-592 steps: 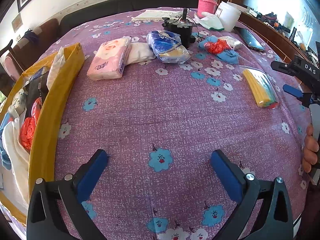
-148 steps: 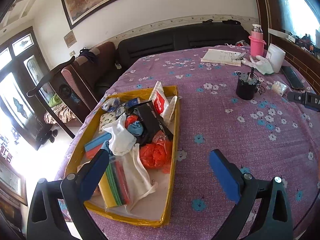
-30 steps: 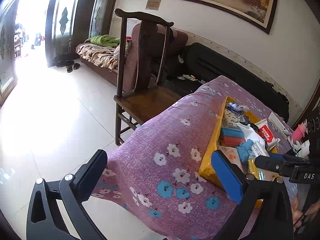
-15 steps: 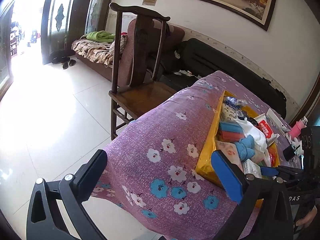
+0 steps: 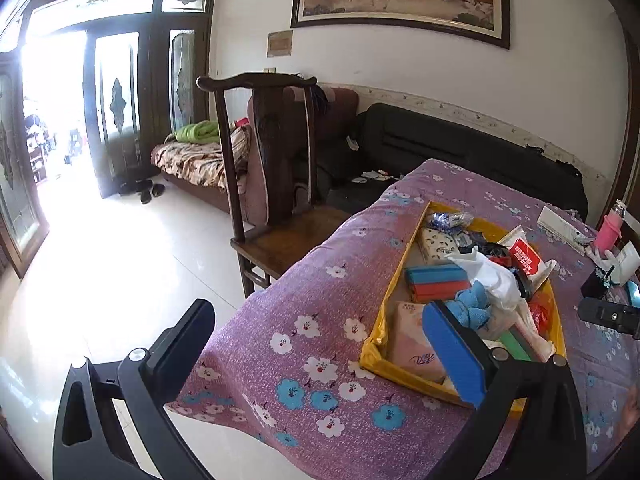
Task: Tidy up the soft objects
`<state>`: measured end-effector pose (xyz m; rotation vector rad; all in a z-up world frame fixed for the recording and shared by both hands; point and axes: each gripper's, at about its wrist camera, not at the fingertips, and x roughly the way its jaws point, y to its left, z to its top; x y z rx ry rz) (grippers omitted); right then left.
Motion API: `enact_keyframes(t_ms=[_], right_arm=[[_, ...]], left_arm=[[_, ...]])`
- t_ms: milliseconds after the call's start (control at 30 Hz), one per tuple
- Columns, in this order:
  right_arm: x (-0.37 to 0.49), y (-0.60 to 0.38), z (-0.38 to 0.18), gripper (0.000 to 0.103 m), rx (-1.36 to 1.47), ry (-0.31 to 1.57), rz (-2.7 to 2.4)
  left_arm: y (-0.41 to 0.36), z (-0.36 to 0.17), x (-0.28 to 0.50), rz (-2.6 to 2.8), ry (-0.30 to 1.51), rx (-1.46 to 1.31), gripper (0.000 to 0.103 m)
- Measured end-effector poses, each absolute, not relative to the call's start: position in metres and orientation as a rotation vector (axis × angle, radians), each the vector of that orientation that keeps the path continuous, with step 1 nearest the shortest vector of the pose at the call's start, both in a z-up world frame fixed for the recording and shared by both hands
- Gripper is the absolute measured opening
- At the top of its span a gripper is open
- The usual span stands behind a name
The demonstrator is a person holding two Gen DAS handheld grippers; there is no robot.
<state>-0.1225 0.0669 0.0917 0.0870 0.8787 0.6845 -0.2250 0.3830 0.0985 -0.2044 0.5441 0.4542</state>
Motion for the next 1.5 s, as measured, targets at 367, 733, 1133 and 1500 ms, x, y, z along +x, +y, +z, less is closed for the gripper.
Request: enact_keyframes(t_ms=[367, 733, 1133, 1500], right_arm=[[-0.143, 0.002, 0.064, 0.096, 0.184, 0.897, 0.601], [-0.177, -0.001, 0.062, 0.096, 0.027, 0.831, 0.574], [-0.19, -0.007, 0.064, 0.096, -0.012, 0.795, 0.567], [-0.205, -0.004, 0.073, 0.096, -0.055, 0.749, 0.565]], left_arm=[[0.322, 0.113, -0.212, 0.492, 0.513, -0.05, 0.103], [0.275, 0.112, -0.191, 0.519, 0.551, 0.019, 0.103], [0.248, 0.124, -0.191, 0.567, 0.532, 0.08, 0.103], [0.239, 0.138, -0.205, 0.614, 0.458, 0.093, 0.103]])
